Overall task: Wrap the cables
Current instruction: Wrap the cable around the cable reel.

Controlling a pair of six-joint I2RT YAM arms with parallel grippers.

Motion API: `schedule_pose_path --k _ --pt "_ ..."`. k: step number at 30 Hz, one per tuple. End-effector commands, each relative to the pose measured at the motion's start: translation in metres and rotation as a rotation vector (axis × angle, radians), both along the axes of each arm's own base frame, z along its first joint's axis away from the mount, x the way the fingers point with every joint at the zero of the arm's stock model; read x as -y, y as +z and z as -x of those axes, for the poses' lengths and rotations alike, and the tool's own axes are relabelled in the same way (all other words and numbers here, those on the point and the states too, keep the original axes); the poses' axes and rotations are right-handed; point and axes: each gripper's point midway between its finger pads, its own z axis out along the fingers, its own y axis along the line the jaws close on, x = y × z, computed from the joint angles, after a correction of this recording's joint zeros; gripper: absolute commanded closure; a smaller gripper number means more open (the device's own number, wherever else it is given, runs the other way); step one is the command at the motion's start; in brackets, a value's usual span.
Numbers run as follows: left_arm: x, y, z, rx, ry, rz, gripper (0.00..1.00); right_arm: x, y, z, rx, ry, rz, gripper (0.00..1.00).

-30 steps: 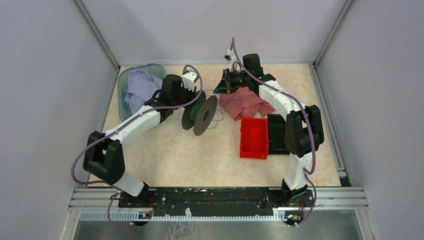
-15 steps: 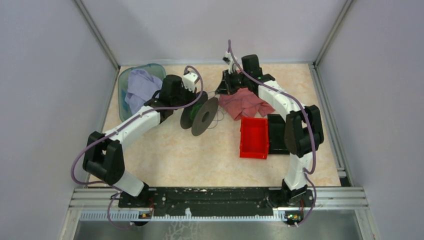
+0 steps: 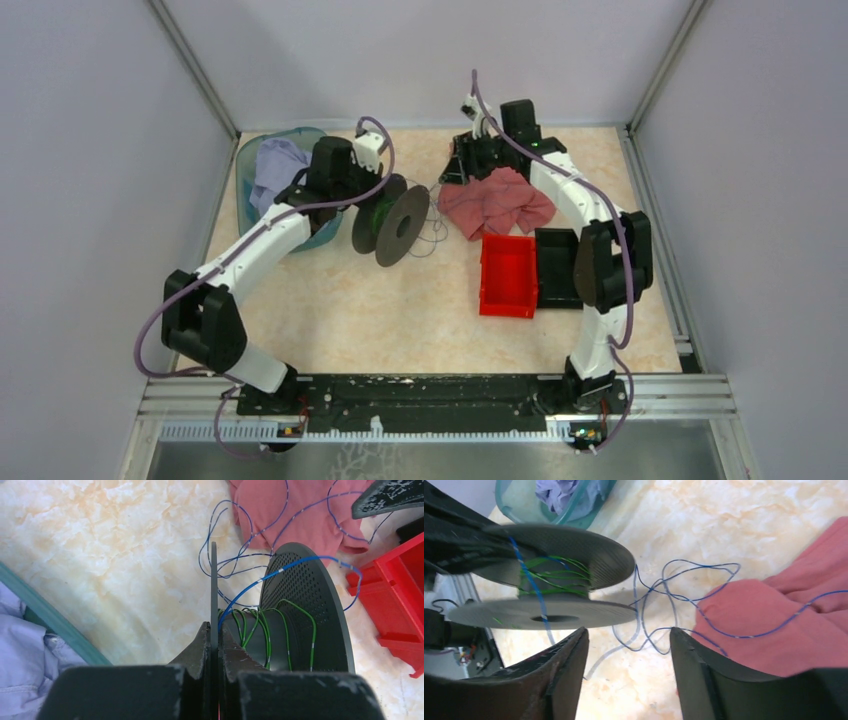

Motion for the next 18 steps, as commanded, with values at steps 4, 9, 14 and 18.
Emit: schedule_pose_path --k 4,9,14,18 --pt "-0.021 0.096 -0.004 0.094 -0.005 0.198 0.99 0.015 0.067 0.010 0.219 0.047 -0.027 0.30" --pt "-0.034 0.132 0.001 0.138 -0.012 0.212 0.99 0.012 0.073 0.020 0.297 0.084 -0.073 0.29" --pt "-0.037 0.170 0.021 0.163 -0.082 0.274 1.00 0.007 0.060 0.011 0.324 0.085 -0.100 0.28" --pt "-0.031 0.192 0.041 0.169 -0.160 0.312 0.99 -0.005 0.050 0.000 0.266 0.084 -0.169 0.28"
